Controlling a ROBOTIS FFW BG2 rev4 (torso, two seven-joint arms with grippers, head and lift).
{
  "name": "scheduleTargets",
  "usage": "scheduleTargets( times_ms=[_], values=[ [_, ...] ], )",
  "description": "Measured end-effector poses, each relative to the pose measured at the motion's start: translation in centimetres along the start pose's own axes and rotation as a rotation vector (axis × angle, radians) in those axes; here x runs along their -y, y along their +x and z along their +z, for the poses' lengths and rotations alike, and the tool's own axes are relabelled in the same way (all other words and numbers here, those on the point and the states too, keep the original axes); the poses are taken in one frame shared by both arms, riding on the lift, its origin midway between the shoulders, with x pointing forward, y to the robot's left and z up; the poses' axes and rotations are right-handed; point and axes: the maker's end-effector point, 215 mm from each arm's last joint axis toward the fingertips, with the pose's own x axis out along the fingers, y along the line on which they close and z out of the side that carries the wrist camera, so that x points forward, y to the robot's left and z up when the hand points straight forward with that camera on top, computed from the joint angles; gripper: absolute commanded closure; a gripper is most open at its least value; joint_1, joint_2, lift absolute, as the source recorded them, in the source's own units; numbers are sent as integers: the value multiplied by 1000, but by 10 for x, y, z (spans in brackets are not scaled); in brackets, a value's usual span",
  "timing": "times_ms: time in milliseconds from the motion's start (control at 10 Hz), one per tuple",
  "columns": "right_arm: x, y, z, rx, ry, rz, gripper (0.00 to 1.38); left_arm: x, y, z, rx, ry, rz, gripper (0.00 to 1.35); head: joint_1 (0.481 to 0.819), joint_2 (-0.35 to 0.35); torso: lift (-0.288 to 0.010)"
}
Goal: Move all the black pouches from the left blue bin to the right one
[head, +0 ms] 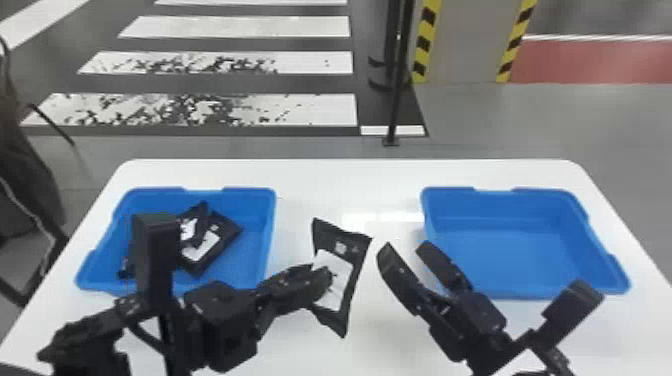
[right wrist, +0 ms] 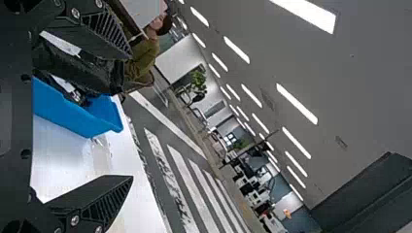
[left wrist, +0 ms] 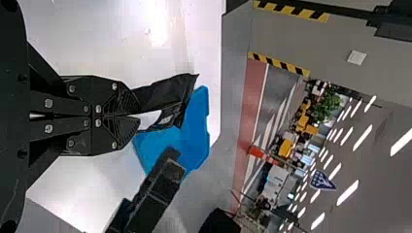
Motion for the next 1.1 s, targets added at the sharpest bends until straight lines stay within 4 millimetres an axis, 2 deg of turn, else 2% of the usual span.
scheduleTargets(
  times_ms=[200,300,400,600,900,1000,1100],
  values=[
    [-15,7,-4,-11,33,36,157,20,9,1,-3,-2,-54,1205,695,1,-140],
    [-20,10,-6,-19,52,52,404,27,12,1,-5,-5,-74,1205,695,1,-140],
    [-22,13,-6,-18,67,58,980,33,15,0,-8,-9,-91,1205,695,-5,-140],
    [-24,14,-5,-10,93,67,1303,34,16,-1,-12,-13,-97,1205,695,-8,-140],
    [-41,15,-10,-13,166,114,1277,29,16,4,8,-13,-82,1199,695,16,-140],
    [-46,15,-14,-25,188,129,1277,26,16,6,19,-14,-76,1099,695,28,-140],
    [-50,15,-15,-32,208,141,1277,23,16,10,37,-17,-68,653,695,38,-140]
  ],
)
